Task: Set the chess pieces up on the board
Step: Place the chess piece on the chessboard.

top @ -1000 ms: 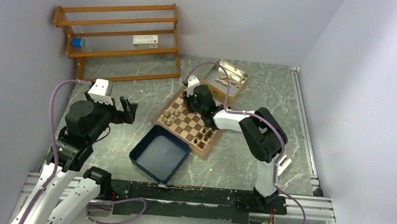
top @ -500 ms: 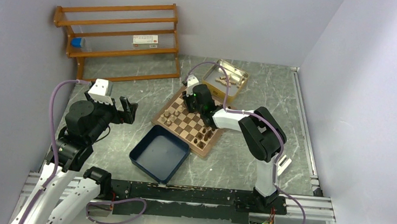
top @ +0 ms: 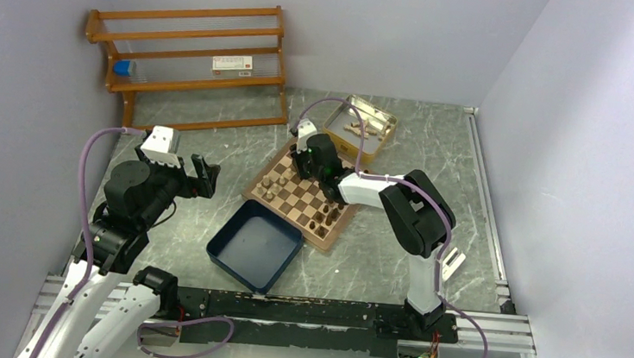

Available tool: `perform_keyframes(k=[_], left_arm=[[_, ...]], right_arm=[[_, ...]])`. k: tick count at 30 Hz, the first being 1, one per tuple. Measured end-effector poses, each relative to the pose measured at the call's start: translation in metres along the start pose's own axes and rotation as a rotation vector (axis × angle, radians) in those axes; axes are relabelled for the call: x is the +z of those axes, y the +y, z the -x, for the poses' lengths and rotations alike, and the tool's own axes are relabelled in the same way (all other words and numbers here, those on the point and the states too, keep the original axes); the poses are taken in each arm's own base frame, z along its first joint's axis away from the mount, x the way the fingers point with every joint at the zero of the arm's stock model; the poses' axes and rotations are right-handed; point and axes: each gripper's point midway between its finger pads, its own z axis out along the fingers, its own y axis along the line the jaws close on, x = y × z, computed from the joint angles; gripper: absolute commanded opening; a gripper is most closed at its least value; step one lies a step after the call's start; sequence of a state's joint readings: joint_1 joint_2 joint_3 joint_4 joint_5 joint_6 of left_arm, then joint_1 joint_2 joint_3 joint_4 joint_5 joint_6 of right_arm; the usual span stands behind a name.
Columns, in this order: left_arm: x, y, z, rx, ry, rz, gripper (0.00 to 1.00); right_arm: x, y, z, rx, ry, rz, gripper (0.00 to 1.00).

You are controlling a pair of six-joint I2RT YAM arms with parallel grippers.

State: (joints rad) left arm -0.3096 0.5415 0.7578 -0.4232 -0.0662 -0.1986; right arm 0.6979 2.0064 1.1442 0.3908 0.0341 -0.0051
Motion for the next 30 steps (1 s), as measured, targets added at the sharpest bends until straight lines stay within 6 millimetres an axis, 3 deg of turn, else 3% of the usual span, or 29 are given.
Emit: perform_keyframes(k=[30], left_arm=[[0.0003, 0.0000, -0.0003, 0.000, 0.001, 0.000, 0.97]], right_arm=[[-0.0008, -0.0012, -0.0049, 0.000, 0.020, -0.007, 0.25]])
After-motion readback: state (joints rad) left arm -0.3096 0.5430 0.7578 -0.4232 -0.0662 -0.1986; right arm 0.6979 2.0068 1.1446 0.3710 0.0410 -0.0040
